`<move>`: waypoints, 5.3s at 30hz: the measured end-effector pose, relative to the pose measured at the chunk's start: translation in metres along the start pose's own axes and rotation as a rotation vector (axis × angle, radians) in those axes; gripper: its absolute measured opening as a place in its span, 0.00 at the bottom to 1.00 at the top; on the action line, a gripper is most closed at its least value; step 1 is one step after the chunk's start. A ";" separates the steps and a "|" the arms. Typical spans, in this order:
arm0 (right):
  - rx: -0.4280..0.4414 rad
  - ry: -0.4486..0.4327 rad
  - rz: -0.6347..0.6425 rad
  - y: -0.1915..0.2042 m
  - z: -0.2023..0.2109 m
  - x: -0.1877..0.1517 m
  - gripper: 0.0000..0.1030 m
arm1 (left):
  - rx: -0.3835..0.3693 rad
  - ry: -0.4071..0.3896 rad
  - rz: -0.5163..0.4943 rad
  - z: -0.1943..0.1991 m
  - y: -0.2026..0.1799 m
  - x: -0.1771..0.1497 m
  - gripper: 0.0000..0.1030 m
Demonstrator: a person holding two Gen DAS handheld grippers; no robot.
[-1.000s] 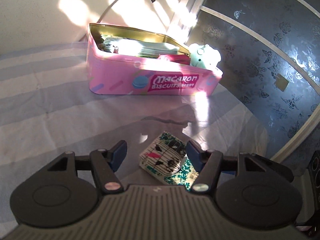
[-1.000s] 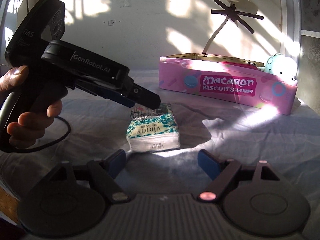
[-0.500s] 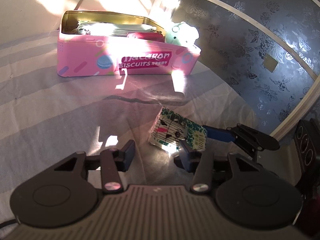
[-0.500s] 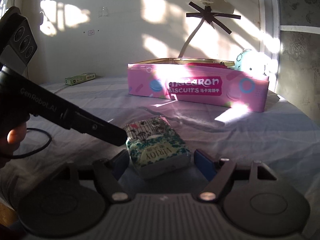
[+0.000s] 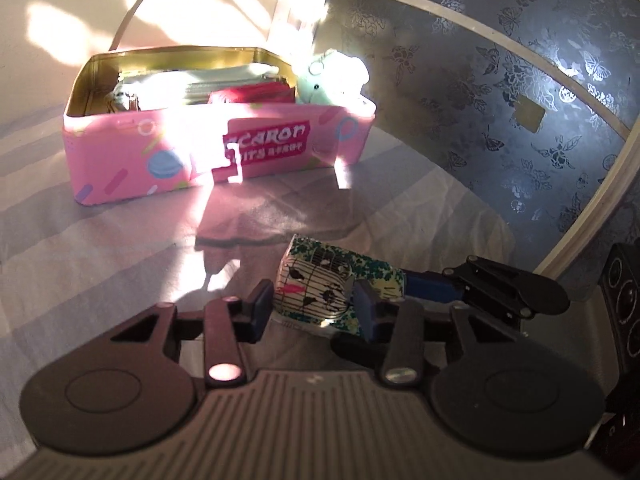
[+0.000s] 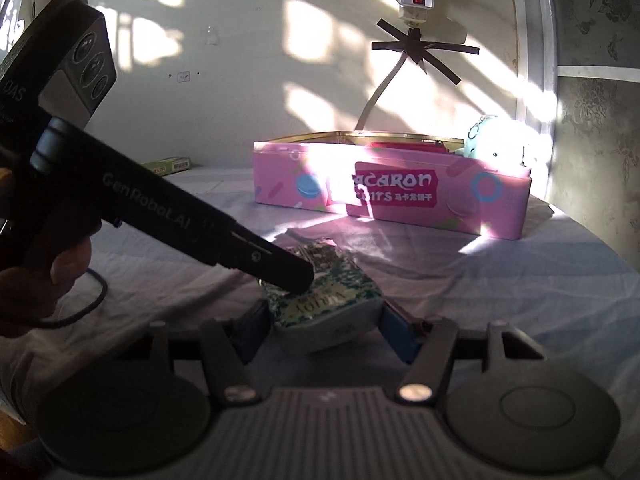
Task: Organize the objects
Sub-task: 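Carry the tissue pack to the pink tin with the right gripper while the left gripper follows, then lower the tissue pack into the tin and open the right gripper, then withdraw both grippers from the tin toward the green medicine box, then close the right gripper on the green medicine box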
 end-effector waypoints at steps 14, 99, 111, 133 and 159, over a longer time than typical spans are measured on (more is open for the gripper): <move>-0.058 -0.205 -0.062 -0.025 -0.095 0.123 0.58 | 0.189 -0.174 0.052 -0.018 0.068 0.133 0.45; 0.077 0.204 -0.034 0.096 -0.104 0.050 0.71 | 0.677 -0.108 0.060 0.068 0.141 -0.059 0.70; 0.157 0.250 0.063 0.149 -0.154 0.073 0.71 | 0.843 -0.089 0.140 0.096 0.218 -0.052 0.70; 0.222 0.241 -0.110 0.263 -0.363 0.162 0.96 | 0.901 -0.231 0.689 0.191 0.359 -0.082 0.72; -0.047 0.395 -0.360 0.288 -0.484 0.209 1.00 | 0.739 -0.291 0.792 0.190 0.361 -0.080 0.72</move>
Point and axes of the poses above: each gripper's, at about its wrist camera, not at the fingertips, and z roughly against the way its jaws point, y to its left, x to its top, the point moved 2 cm from there along -z, roughly the way its jaws point, and after that the axes turned 8 degrees about x, right-handed, at the moved point
